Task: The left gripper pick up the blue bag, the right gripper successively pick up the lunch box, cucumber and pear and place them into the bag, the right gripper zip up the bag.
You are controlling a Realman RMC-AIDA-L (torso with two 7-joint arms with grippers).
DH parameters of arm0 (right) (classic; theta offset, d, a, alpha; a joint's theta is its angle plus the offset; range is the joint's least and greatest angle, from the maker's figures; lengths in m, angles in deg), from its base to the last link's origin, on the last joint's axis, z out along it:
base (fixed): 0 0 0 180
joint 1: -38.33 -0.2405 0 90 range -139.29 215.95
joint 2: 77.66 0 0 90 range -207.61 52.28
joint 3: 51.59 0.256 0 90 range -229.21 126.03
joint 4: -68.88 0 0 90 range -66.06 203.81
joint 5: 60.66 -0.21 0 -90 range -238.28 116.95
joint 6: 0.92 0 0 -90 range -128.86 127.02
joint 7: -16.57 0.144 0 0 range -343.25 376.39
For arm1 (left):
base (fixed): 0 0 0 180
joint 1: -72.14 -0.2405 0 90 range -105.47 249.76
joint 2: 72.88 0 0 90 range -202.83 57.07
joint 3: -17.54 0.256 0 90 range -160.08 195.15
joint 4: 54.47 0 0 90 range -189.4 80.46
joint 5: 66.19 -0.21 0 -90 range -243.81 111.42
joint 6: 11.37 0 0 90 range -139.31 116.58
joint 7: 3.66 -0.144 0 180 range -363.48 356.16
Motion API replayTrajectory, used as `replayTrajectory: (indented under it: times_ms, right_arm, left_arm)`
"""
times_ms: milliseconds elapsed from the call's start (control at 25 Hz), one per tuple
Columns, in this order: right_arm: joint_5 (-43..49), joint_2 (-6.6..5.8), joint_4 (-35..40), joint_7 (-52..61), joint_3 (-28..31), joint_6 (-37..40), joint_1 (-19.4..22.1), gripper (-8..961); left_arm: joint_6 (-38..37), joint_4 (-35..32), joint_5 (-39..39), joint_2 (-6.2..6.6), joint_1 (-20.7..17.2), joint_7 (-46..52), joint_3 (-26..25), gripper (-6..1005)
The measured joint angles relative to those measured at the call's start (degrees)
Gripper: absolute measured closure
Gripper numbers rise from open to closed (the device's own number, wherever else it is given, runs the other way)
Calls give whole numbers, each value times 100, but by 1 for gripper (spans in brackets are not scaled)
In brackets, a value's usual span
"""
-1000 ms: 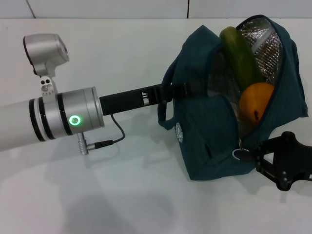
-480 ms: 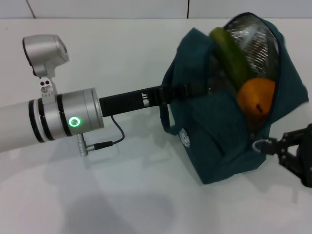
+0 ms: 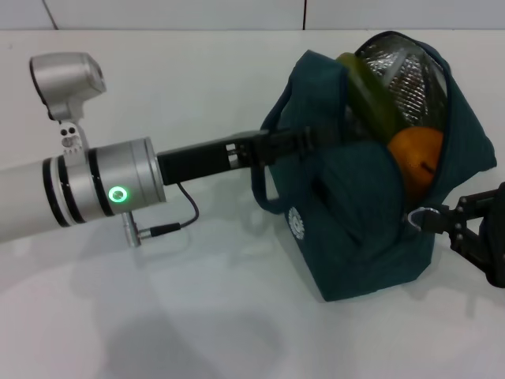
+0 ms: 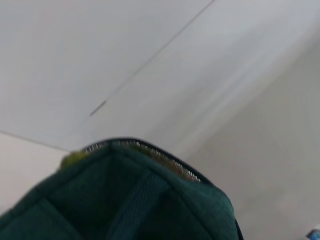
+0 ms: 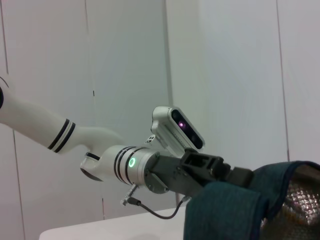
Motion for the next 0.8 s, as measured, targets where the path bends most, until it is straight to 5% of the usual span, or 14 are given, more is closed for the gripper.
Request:
replayTrajectory:
  times_ms: [320,800]
  right_arm:
    - [-26,-22,13,-13,214,19,-67,941]
    - [-611,54,20,85,366,29,-600,942]
  left_arm:
    - [-4,45,10,4,-122,-356,-632,282]
    - [-253,1,11,29,-308,-749,-1299,104]
